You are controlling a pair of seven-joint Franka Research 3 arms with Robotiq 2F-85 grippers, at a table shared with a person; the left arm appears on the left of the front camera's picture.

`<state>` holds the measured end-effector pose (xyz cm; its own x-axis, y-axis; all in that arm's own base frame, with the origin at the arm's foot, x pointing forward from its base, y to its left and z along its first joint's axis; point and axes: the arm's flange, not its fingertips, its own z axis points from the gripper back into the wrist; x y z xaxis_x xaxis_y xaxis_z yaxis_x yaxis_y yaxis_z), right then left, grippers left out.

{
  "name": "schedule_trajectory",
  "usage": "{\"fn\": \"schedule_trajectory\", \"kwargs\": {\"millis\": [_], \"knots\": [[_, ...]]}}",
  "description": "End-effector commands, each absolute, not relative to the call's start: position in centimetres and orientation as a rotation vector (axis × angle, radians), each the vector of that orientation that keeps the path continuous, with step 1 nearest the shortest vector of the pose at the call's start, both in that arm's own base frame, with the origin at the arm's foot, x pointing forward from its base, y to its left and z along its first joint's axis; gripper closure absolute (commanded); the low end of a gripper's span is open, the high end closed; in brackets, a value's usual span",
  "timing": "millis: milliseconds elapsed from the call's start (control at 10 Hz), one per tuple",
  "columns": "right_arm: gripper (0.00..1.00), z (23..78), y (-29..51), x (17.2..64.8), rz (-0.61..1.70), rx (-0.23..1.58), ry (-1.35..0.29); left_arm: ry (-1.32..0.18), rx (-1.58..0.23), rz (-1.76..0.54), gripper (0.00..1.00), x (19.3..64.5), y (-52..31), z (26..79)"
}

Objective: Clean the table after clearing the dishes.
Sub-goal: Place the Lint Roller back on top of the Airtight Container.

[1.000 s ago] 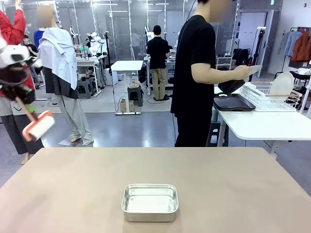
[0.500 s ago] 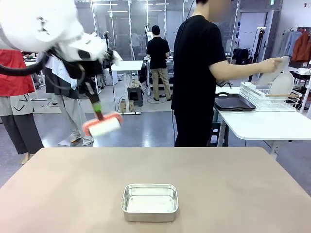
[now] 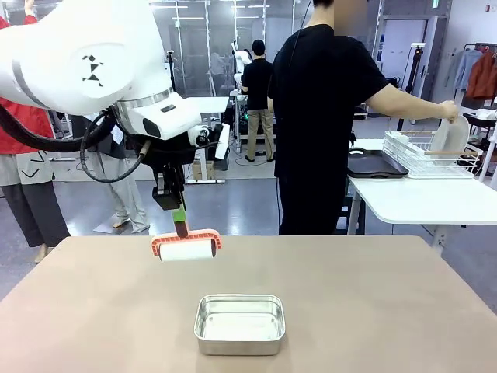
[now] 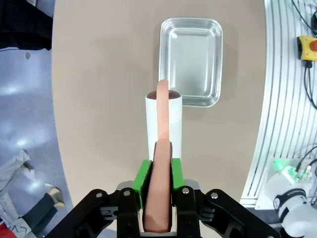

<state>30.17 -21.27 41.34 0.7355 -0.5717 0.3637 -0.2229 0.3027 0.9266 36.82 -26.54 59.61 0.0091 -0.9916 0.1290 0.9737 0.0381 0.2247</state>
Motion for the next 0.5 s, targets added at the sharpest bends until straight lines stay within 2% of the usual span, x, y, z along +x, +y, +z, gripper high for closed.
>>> {"fn": "schedule_trajectory", "kwargs": {"millis": [0,300,400], "knots": [[0.00,41.5,-21.3,30.0,-0.251,1.277,-0.759,-0.285,0.077,-1.516,0.78,37.4,-27.1,59.2],[0.00,41.5,-21.3,30.0,-0.251,1.277,-0.759,-0.272,0.075,-1.534,0.78,37.3,-26.9,59.1],[0.00,41.5,-21.3,30.0,-0.251,1.277,-0.759,-0.275,0.007,-1.638,0.78,37.5,-28.7,57.7]]}}
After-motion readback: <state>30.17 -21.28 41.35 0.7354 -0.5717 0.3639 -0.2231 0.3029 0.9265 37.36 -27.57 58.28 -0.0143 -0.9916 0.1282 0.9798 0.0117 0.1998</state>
